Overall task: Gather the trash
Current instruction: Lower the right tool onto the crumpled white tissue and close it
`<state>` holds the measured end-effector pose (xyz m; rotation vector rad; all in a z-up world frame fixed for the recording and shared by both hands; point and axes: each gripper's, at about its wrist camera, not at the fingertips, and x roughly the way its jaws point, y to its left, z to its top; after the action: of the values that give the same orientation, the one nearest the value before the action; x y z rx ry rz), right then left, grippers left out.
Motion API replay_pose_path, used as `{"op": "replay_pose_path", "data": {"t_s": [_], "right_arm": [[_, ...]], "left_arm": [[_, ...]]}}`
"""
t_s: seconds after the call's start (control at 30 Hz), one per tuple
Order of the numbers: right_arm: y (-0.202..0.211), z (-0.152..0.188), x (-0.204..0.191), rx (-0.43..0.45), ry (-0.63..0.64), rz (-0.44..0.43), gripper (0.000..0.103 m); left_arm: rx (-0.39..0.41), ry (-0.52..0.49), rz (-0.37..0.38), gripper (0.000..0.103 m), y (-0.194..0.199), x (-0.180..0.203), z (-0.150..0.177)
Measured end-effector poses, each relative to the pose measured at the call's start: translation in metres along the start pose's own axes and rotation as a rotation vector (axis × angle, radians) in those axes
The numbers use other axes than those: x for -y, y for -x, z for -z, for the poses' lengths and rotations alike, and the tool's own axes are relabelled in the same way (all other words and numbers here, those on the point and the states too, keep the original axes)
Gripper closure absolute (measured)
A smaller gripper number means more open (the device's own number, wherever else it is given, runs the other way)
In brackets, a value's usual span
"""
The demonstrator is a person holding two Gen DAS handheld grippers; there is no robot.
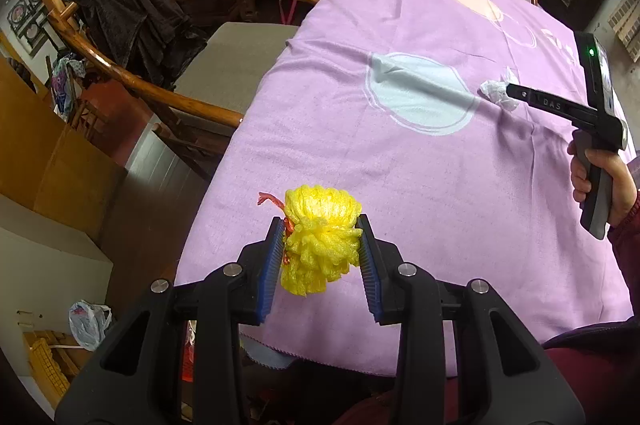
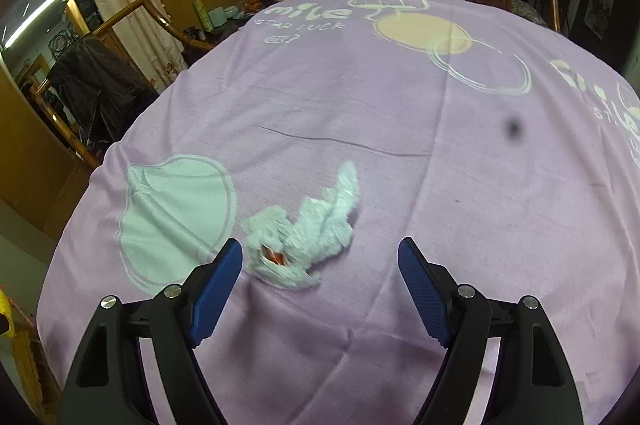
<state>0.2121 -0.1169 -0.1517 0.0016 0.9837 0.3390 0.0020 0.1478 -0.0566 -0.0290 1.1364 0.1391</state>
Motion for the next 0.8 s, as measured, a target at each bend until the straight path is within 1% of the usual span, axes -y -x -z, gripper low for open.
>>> {"op": "replay_pose_path", "data": {"t_s": [0.2, 0.53, 0.6, 0.63, 0.67, 0.7, 0.77, 0.8], "right_arm": [[-0.011, -0.008, -0.013, 0.002, 0.053, -0.001, 0.024], [-0.026, -0.007, -0.016, -0.021, 0.079, 0.017, 0.024], [-0.028, -0.006, -0.018, -0.021, 0.09, 0.021, 0.028], [-0.03, -0.005, -0.018, -0.027, 0.094, 0.02, 0.035], [-0.031, -0.004, -0.018, -0.032, 0.093, 0.014, 0.052], [-0.032, -0.003, -0.018, -0.039, 0.086, 0.005, 0.061], [-0.03, -0.003, -0.017, -0.03, 0.078, 0.002, 0.071], [-0.027, -0.004, -0.016, -0.032, 0.071, -0.007, 0.072]], "left_arm": [[-0.009, 0.023, -0.016, 0.066, 0.001, -0.004, 0.004], [-0.025, 0.081, -0.045, 0.066, 0.004, -0.013, 0.014], [-0.025, 0.086, -0.047, 0.066, 0.004, -0.014, 0.015], [-0.024, 0.088, -0.048, 0.066, 0.005, -0.014, 0.015], [-0.022, 0.089, -0.049, 0.066, 0.005, -0.014, 0.016], [-0.02, 0.09, -0.049, 0.066, 0.006, -0.014, 0.016], [-0.009, 0.093, -0.047, 0.066, 0.008, -0.013, 0.016], [-0.003, 0.095, -0.044, 0.066, 0.009, -0.013, 0.015]]}}
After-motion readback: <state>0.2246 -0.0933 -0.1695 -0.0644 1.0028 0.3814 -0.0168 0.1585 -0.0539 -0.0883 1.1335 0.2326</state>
